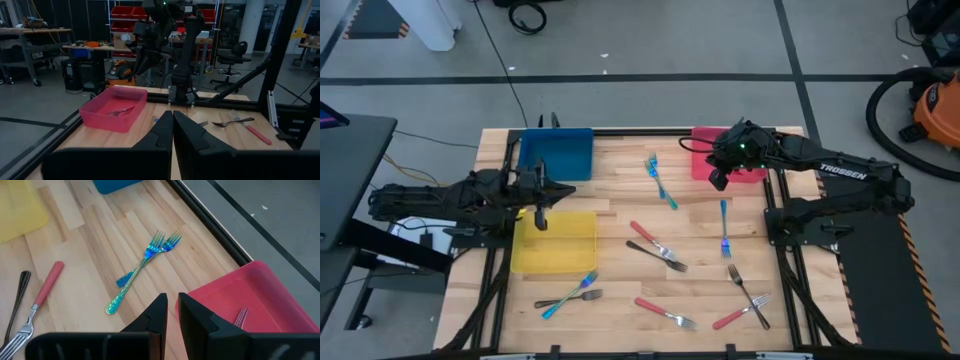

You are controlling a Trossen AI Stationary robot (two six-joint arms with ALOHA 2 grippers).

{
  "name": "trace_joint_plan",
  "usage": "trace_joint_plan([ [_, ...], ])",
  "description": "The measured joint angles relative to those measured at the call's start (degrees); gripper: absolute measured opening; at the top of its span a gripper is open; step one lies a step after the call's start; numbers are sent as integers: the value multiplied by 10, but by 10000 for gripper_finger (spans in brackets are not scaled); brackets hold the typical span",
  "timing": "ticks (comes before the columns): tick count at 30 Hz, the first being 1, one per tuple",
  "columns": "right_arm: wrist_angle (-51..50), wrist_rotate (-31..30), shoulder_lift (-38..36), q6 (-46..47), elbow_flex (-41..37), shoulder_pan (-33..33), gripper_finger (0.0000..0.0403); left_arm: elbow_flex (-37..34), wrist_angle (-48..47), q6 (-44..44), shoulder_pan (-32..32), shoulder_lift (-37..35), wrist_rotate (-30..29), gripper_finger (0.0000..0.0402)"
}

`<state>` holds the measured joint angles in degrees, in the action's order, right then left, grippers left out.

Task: Sort silverware by color (type)
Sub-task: Put the black fork into the yellow bin

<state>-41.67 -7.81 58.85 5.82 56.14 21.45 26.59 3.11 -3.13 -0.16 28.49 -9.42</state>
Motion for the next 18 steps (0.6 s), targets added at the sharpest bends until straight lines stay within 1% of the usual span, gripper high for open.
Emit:
trace_joint_plan([
  [4, 0, 0, 0, 0, 0, 0, 55, 0, 8, -25, 0, 0, 0, 16],
  [18, 0, 0, 0, -13, 0, 0, 55, 0, 16, -19, 0, 1, 0, 16],
])
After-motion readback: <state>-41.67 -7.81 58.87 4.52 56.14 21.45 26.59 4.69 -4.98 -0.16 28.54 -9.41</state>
